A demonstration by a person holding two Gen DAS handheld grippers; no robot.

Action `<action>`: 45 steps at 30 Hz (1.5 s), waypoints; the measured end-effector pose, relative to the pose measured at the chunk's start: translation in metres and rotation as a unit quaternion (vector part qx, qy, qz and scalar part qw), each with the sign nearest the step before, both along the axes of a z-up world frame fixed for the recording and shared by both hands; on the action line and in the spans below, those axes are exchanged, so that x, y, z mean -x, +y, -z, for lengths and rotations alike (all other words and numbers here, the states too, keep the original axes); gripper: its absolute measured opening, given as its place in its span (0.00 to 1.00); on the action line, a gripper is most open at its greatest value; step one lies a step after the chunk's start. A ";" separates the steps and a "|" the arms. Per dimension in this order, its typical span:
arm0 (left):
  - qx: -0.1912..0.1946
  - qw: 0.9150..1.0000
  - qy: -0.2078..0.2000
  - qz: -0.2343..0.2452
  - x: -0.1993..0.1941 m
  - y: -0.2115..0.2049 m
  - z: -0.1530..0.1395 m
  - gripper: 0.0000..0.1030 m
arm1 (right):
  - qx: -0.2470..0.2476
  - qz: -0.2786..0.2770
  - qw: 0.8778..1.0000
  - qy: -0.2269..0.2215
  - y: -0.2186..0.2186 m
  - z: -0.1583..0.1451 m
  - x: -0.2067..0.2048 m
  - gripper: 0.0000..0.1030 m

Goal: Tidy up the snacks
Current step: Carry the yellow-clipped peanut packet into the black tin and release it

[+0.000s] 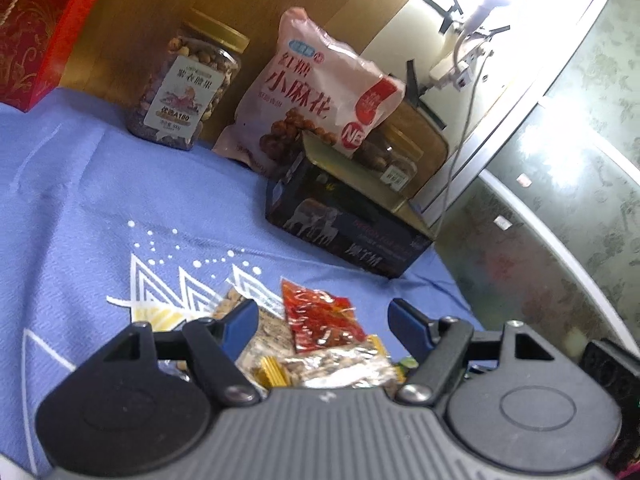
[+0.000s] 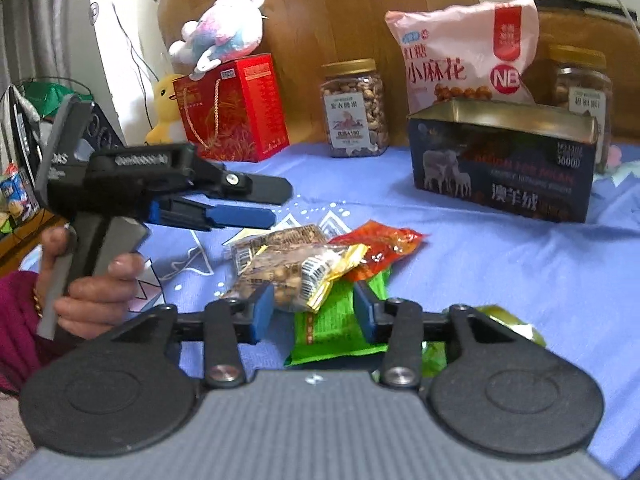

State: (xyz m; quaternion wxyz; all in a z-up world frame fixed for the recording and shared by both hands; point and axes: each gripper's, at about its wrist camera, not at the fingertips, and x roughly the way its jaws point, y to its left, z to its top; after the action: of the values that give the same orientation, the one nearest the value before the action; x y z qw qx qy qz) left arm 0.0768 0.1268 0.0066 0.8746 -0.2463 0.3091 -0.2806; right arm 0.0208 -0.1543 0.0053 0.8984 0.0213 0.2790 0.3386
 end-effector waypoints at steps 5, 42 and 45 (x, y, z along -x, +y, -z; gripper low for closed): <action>0.012 1.000 0.010 0.009 0.023 0.005 -0.003 0.71 | 0.013 -0.002 1.000 -0.018 0.001 0.002 0.001 0.52; -0.020 0.999 0.024 0.037 0.031 -0.025 0.006 0.63 | 0.021 -0.030 0.996 -0.082 0.015 0.004 0.009 0.39; -0.020 0.999 0.023 0.037 0.031 -0.027 0.003 0.63 | 0.012 -0.027 0.996 -0.082 0.011 0.002 0.010 0.38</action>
State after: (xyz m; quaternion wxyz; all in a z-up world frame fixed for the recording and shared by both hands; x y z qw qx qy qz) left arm 0.0454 0.0995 0.0031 0.8613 -0.2236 0.3433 -0.3006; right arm 0.0107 -0.1428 0.0028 0.9091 -0.0247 0.2084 0.3600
